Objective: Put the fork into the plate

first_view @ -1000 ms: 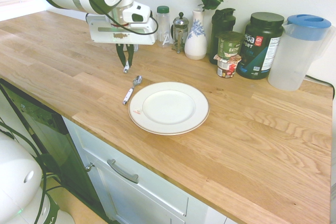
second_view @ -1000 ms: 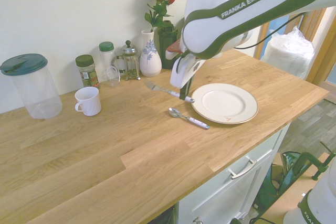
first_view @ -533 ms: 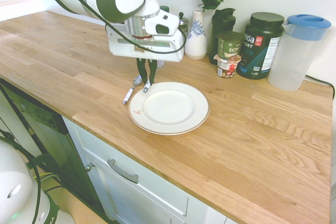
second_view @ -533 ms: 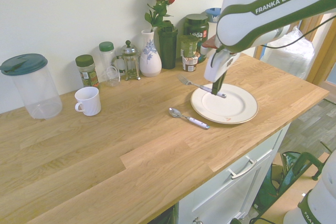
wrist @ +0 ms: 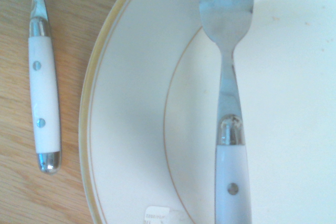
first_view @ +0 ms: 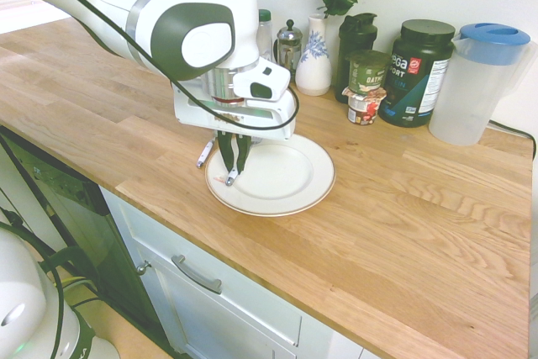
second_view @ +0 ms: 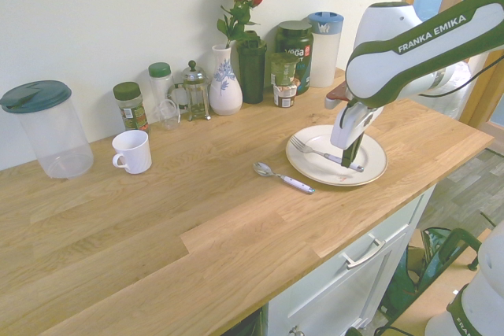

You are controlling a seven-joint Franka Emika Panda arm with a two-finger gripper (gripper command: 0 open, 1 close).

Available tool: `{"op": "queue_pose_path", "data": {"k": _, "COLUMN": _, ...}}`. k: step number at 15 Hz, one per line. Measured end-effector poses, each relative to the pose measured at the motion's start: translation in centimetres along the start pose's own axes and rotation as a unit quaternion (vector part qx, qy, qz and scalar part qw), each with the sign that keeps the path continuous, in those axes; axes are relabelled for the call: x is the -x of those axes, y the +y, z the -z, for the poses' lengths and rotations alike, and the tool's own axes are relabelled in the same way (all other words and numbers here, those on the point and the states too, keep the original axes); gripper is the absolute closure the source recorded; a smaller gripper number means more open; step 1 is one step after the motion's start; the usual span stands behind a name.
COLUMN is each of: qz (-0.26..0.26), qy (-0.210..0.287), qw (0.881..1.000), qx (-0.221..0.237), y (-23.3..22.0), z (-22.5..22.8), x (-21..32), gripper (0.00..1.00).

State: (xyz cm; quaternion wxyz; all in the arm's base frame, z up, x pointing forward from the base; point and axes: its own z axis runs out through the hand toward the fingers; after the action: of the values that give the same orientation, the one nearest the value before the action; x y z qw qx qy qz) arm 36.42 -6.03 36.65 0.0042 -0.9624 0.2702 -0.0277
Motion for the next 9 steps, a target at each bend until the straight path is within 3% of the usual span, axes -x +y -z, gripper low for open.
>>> {"op": "queue_pose_path", "data": {"k": 8, "qz": 0.0, "qy": -0.007, "qw": 1.0, "qx": 0.003, "y": -0.1, "z": -1.1, "x": -0.2, "gripper": 1.0}}
{"op": "queue_pose_path", "data": {"k": 9, "qz": 0.0, "qy": -0.008, "qw": 1.0, "qx": 0.003, "y": -0.1, "z": -1.2, "x": -0.2, "gripper": 0.0}}
